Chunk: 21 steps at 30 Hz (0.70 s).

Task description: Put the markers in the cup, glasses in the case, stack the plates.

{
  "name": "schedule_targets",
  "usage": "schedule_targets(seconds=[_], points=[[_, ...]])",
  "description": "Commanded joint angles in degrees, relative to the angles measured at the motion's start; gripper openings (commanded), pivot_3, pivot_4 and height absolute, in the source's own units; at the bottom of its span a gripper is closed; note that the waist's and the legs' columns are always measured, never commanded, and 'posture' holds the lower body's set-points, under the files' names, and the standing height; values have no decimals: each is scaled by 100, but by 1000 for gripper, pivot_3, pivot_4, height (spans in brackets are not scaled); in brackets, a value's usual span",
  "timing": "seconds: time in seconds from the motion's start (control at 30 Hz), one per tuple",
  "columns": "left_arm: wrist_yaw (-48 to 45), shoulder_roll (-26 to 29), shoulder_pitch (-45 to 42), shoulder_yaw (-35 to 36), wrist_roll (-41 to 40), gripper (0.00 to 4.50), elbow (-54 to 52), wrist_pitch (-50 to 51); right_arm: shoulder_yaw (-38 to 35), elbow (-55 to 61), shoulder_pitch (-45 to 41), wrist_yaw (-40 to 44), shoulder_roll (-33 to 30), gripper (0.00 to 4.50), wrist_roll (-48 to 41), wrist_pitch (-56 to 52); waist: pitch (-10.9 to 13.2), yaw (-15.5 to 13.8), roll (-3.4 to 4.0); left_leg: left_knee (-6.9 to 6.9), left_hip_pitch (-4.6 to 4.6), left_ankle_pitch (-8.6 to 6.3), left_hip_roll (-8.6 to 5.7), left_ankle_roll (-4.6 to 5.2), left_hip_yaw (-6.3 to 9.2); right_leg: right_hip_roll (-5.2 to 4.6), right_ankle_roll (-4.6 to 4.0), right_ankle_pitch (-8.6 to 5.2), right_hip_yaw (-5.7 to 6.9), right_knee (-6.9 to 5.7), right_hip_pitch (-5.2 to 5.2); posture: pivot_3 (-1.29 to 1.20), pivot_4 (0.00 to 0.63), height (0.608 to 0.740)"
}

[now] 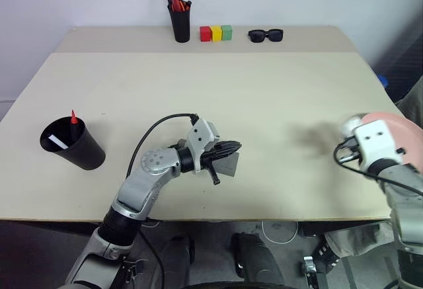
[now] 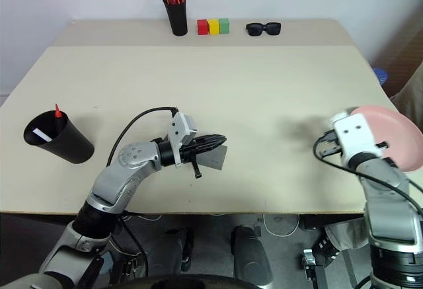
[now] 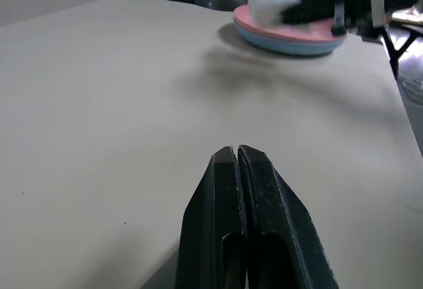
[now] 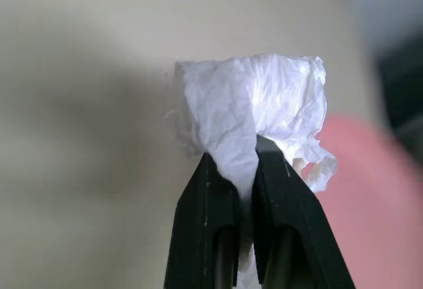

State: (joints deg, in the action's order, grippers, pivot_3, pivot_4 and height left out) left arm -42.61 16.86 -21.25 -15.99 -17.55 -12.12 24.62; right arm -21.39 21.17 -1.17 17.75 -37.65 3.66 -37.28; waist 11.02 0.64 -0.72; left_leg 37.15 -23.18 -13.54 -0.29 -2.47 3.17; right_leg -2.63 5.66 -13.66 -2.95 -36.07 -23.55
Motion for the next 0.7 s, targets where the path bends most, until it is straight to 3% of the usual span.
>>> schedule_targets(seconds=[0.03, 0.13, 0.3, 0.47, 0.6, 0.7], points=[[50, -94, -167, 120, -66, 0, 5, -12, -274, -242, 81, -425, -180, 376, 427, -115, 0, -4, 0, 0, -1, 0, -1, 0, 0, 0, 0, 0, 0, 0, 0, 0, 150, 740], [140, -148, -193, 149, -26, 0, 43, -53, -340, -500, 7, -567, -128, 1519, 416, -88, 0, 3, 0, 0, -1, 0, -1, 0, -1, 0, -1, 0, -1, 1, 0, 0, 150, 740], [444, -211, -147, 385, 16, 0, 11, -52, 52, -910, -253, -823, -226, 4109, 698, 269, -2, 46, 2, -3, 4, 0, 1, 0, -2, 3, -1, 0, -2, -2, -1, 0, 150, 740], [1651, -400, -222, 978, 503, 0, 281, -327, 481, -1279, -1072, -806, 85, 4109, 441, 1047, -1, 51, 3, -2, 8, 0, 1, 0, -5, 3, 0, 1, -4, -2, 0, 0, 150, 740], [2604, -472, -345, 1516, 881, 0, 597, -497, 506, -1407, -1681, -123, 629, 4109, -537, 1333, 0, 43, 0, -4, 7, 0, 1, 0, 0, 7, 21, 13, -2, -3, 1, 0, 150, 740], [2992, -228, -69, 1724, 1261, 0, 574, -548, 675, -1373, -1857, 722, 888, 4109, -1351, 1348, 1, 12, 0, -7, -1, -1, 0, 1, 9, 3, 29, 14, 6, 0, 0, 0, 150, 740]])
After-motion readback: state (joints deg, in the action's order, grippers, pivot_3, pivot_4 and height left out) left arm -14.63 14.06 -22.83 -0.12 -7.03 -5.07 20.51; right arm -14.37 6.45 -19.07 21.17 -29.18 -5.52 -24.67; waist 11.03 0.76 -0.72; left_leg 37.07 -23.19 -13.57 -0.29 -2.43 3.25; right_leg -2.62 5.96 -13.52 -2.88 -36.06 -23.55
